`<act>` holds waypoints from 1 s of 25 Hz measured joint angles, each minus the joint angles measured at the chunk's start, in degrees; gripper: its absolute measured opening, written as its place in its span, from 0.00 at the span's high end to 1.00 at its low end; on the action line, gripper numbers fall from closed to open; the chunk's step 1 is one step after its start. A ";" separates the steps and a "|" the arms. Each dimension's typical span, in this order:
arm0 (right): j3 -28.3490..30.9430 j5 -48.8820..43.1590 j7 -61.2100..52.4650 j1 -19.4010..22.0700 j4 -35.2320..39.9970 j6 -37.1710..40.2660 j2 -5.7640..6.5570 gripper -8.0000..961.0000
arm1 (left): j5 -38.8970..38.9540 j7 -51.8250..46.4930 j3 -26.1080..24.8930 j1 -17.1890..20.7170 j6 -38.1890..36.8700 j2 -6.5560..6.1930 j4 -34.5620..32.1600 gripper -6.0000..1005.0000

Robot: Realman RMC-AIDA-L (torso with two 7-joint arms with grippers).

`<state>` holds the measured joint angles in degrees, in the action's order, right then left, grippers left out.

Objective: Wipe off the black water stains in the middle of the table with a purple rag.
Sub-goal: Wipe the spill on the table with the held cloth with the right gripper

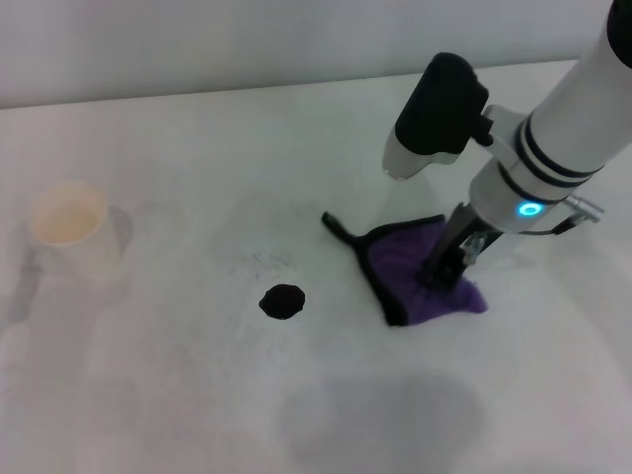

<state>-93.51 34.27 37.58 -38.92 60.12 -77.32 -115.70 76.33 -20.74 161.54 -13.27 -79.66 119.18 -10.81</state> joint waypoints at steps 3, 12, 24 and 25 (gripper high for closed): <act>-0.27 5.02 2.77 0.30 0.00 0.12 -0.07 0.92 | 0.59 0.00 0.00 0.00 0.02 0.00 0.00 0.11; -2.64 17.37 9.36 1.55 -0.66 5.24 -0.28 0.93 | 0.76 0.00 0.00 -0.09 0.04 0.00 0.00 0.11; -15.38 26.60 12.31 2.03 -4.92 21.20 -0.49 0.93 | 0.76 0.00 0.00 -0.51 0.01 0.00 -0.09 0.11; -16.17 26.79 12.32 2.12 -4.91 22.23 -0.49 0.93 | 0.76 0.00 0.00 -0.58 0.02 0.00 -0.09 0.11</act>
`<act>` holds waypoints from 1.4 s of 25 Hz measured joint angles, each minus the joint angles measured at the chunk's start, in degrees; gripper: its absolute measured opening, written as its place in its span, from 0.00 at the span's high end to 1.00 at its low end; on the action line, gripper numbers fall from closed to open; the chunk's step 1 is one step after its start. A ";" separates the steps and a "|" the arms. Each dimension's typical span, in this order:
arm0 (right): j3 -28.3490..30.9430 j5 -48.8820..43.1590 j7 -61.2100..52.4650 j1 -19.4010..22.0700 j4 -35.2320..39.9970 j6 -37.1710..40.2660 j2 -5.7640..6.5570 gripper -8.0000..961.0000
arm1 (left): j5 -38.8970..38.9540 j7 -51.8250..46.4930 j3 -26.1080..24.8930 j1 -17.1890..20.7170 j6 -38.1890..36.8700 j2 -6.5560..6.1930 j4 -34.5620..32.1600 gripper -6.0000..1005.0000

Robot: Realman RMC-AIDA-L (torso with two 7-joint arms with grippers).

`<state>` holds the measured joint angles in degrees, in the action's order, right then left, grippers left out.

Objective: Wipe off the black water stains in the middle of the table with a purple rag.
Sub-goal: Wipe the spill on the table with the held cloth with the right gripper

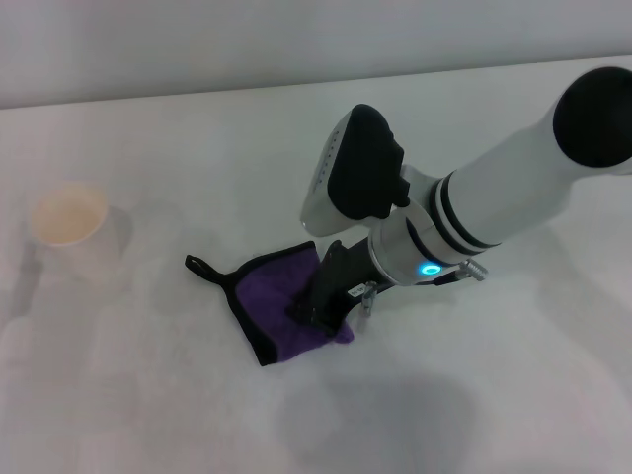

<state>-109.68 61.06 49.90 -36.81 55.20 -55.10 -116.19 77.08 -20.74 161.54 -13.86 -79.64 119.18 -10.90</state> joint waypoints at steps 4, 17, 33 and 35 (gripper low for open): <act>-1.46 0.32 0.00 0.16 -0.12 2.73 0.00 0.93 | 0.00 0.00 0.01 -0.22 0.04 0.00 -0.07 0.11; 0.29 -0.27 -0.48 0.69 -2.52 11.82 0.53 0.93 | 0.00 0.00 0.01 -0.61 0.31 0.00 0.08 0.11; -6.06 2.03 -0.48 -1.63 -2.69 10.31 0.01 0.93 | 0.00 0.00 0.00 -1.57 0.37 0.00 0.10 0.11; -6.47 2.95 -0.32 -1.79 -2.57 9.29 0.00 0.93 | 0.00 0.00 0.01 -1.60 0.37 0.00 0.10 0.11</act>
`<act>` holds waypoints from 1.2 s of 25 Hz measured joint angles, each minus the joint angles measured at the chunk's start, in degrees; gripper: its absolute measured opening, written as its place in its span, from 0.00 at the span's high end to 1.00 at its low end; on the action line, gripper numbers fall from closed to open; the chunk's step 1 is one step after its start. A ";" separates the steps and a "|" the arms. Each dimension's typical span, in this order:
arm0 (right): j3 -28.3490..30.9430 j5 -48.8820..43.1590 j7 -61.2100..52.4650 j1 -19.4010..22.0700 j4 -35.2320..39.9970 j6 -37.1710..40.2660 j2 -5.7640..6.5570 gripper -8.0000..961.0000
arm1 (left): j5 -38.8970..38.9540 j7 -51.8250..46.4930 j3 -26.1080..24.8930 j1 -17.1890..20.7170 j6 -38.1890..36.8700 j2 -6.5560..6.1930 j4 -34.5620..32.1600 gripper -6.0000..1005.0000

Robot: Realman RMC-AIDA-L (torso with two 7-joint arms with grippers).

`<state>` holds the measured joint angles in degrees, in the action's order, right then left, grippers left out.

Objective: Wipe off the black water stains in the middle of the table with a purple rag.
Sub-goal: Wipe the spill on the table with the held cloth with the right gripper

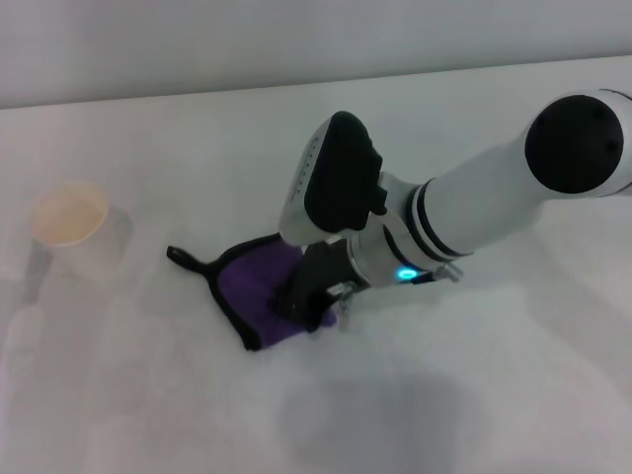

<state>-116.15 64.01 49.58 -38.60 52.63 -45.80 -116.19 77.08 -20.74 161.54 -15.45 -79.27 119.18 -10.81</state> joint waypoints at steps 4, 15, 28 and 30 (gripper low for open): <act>-1.10 2.35 1.60 -0.57 0.43 -4.35 0.01 0.93 | 0.00 0.00 0.00 -0.09 0.00 0.00 0.00 0.11; -0.62 6.81 7.02 -0.10 -0.06 -6.15 0.06 0.93 | 0.00 0.00 0.00 -0.14 -0.06 0.00 0.00 0.11; 9.35 -2.58 4.24 1.47 -2.17 -5.18 0.71 0.93 | 0.00 0.00 0.00 0.20 -0.29 -0.02 0.00 0.11; 12.02 -4.88 4.07 2.17 -1.87 -6.71 0.74 0.93 | 0.00 0.00 0.00 0.35 -0.38 -0.08 0.00 0.11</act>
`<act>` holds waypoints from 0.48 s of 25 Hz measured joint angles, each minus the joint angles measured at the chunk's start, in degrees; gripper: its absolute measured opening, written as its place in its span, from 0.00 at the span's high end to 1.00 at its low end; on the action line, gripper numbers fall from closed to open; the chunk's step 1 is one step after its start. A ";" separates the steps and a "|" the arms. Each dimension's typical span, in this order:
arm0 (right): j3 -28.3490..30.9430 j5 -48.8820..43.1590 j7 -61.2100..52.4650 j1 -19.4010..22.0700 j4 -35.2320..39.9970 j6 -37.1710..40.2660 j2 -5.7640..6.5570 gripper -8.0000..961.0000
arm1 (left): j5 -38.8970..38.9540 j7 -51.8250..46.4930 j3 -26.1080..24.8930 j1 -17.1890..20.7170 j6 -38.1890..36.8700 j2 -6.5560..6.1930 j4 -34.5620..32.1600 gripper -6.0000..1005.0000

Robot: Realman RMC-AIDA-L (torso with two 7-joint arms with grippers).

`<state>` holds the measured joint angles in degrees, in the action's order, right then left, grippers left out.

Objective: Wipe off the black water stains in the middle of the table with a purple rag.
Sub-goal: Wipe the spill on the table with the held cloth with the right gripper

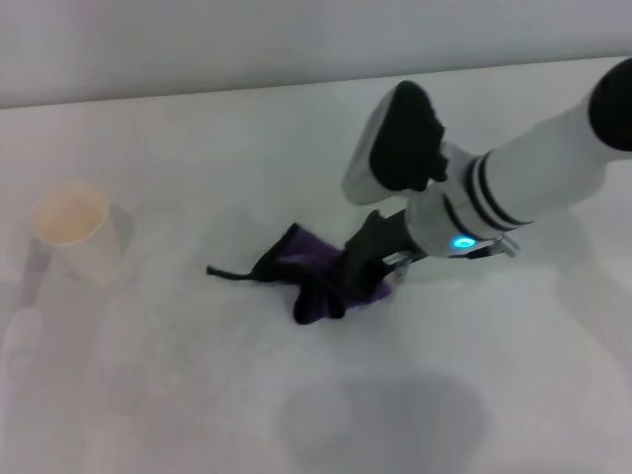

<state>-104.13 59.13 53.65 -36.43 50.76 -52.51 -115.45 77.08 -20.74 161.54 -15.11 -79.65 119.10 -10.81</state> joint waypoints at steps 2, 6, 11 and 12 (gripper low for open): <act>2.80 -2.07 -0.02 0.85 0.65 -2.08 0.03 0.93 | 0.00 0.00 0.00 0.05 -0.09 -0.01 0.00 0.11; 8.54 -6.28 -0.17 3.39 4.44 -8.14 0.24 0.93 | 0.00 0.00 0.00 0.07 -0.09 -0.01 0.00 0.11; 12.44 -12.03 -2.92 6.50 10.77 -12.39 0.24 0.93 | 0.00 0.00 0.00 0.08 -0.10 -0.01 0.00 0.11; 12.91 -13.38 -3.84 7.23 12.35 -13.31 0.29 0.93 | 0.00 0.00 0.00 0.08 -0.10 -0.01 -0.01 0.11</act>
<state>-91.21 45.75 49.80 -29.20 63.11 -65.83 -115.16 77.08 -20.74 161.54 -15.02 -79.75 119.09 -10.81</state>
